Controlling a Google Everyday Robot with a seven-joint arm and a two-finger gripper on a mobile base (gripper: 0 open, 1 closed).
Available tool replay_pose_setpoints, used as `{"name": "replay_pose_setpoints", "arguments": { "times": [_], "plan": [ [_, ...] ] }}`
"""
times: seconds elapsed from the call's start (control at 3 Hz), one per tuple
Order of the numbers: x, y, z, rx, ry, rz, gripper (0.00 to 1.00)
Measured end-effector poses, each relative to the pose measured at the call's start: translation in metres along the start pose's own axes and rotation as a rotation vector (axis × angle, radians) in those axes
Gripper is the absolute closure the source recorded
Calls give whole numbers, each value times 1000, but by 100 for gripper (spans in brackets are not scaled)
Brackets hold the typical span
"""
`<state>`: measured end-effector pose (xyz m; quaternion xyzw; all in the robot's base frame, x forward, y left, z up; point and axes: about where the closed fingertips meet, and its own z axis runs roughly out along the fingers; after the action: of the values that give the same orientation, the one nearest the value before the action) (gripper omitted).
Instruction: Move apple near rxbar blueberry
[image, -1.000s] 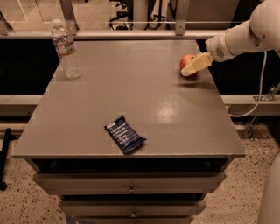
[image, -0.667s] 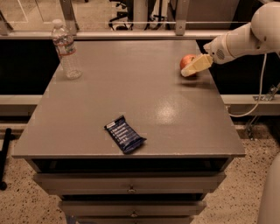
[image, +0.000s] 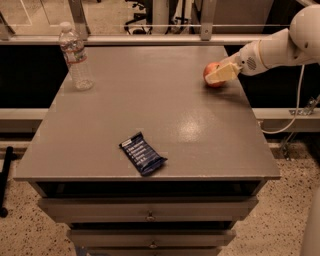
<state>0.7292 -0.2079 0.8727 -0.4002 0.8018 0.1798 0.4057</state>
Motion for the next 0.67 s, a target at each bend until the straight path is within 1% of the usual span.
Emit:
{"name": "replay_pose_setpoints", "arguments": {
  "times": [0.33,0.67],
  "plan": [
    [-29,40,-8,-118,-64,-21,97],
    [-67,66,-32,-195,-112,-72,100]
  ]
}}
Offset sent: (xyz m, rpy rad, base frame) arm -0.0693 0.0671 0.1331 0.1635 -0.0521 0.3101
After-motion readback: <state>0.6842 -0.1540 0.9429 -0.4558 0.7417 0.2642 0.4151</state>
